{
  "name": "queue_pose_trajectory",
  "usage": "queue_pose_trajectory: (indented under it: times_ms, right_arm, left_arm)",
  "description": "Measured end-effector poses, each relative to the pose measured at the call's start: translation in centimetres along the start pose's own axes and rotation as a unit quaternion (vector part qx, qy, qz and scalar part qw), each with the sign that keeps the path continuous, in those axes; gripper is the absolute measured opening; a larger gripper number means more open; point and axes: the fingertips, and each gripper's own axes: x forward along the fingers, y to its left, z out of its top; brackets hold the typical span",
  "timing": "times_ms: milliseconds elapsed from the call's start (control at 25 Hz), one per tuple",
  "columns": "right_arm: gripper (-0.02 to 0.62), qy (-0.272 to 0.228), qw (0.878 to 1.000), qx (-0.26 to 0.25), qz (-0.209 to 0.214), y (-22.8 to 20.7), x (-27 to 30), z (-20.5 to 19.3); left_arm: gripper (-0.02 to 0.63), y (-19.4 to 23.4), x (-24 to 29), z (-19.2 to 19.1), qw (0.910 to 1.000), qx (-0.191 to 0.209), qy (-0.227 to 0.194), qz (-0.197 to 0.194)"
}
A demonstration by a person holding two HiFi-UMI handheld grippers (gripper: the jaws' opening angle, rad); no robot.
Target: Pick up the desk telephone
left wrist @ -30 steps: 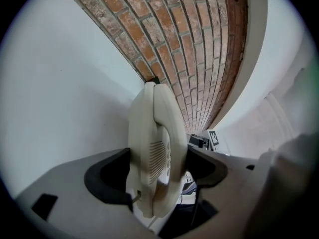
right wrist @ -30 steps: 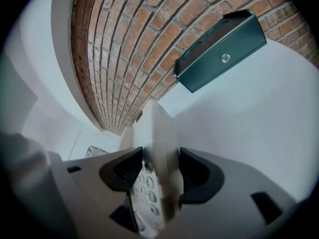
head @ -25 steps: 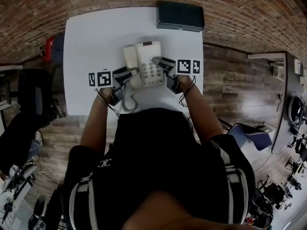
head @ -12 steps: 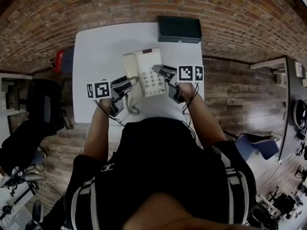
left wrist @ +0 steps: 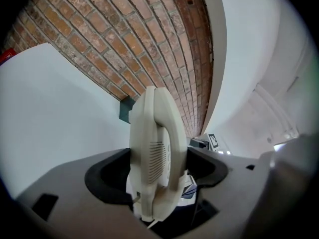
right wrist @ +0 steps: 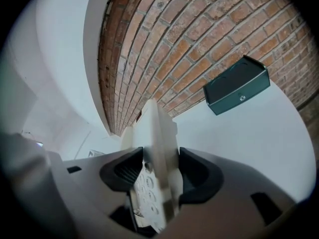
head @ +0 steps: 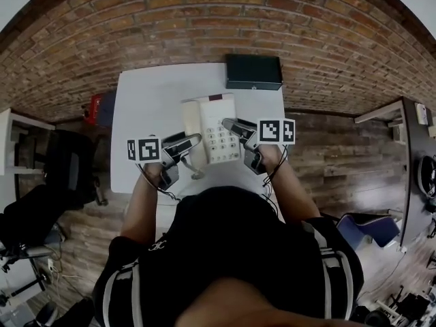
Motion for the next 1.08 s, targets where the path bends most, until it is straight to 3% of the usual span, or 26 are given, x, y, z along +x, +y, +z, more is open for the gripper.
queue_pose_trajectory:
  times_ms: [1080]
  right_arm:
    - [0.216,0.002,1.0,0.009,-0.004,-0.6,-2.9,-0.1]
  left_arm:
    - [0.353,-2.1,1.6,-1.2,0.9999,-0.009,0.006,0.007]
